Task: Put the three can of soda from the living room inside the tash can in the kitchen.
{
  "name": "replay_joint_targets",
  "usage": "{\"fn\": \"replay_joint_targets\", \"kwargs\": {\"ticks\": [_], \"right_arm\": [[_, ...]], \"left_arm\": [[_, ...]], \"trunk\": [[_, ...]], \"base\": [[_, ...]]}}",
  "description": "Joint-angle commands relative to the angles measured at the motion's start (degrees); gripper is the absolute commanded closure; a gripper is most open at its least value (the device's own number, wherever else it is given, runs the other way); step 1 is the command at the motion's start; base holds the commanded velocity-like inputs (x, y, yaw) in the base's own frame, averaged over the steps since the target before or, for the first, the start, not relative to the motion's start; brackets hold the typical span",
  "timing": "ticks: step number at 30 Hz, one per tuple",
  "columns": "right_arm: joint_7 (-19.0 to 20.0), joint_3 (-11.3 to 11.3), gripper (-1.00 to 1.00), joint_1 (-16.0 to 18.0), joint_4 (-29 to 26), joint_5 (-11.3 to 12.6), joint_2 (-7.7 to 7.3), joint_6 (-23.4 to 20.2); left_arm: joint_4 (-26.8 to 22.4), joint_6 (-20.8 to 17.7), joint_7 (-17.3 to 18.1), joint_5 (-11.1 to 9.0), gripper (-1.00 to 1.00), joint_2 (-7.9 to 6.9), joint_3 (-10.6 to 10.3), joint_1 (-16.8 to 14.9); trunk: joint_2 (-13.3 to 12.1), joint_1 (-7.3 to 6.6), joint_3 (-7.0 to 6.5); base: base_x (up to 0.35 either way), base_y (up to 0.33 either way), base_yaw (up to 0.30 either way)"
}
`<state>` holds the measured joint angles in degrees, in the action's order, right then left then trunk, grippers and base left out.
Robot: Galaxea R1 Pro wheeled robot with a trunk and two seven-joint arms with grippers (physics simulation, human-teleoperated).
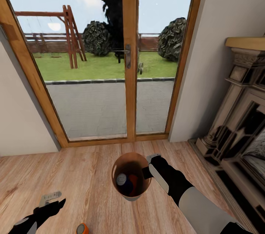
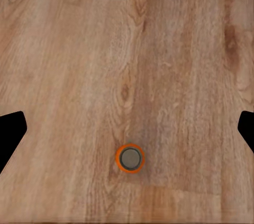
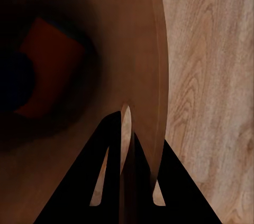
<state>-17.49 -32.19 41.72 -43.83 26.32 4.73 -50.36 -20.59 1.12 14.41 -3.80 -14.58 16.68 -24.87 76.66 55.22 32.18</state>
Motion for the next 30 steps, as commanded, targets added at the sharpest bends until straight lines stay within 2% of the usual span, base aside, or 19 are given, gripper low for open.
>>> {"fn": "replay_joint_targets", "kwargs": {"ticks": [1,11,22,30], "right_arm": [[0.26,0.07,1.00,0.02,-0.03,0.49,0.01,0.17],[0.26,0.05,1.00,0.02,-0.03,0.49,0.01,0.17],[0.29,0.03,1.00,0.02,-0.03,0.49,0.01,0.17],[0.33,0.02,1.00,0.02,-0.03,0.49,0.01,0.17]], "left_arm": [[0.10,0.11,-0.53,0.10,-1.00,0.07,-0.14,0.00],[0.54,6.44,-2.52,0.45,-1.00,0.70,-0.59,0.00],[0.55,6.78,-2.55,0.46,-1.00,0.78,-0.64,0.00],[0.55,6.79,-2.55,0.46,-1.00,0.78,-0.62,0.00]], "trunk": [[0.00,0.00,-0.01],[0.00,0.00,-0.01],[0.00,0.00,-0.01],[0.00,0.00,-0.01]], "base": [[0.000,0.000,0.000],[0.000,0.000,0.000],[0.155,0.000,0.000],[0.035,0.000,0.000]]}}
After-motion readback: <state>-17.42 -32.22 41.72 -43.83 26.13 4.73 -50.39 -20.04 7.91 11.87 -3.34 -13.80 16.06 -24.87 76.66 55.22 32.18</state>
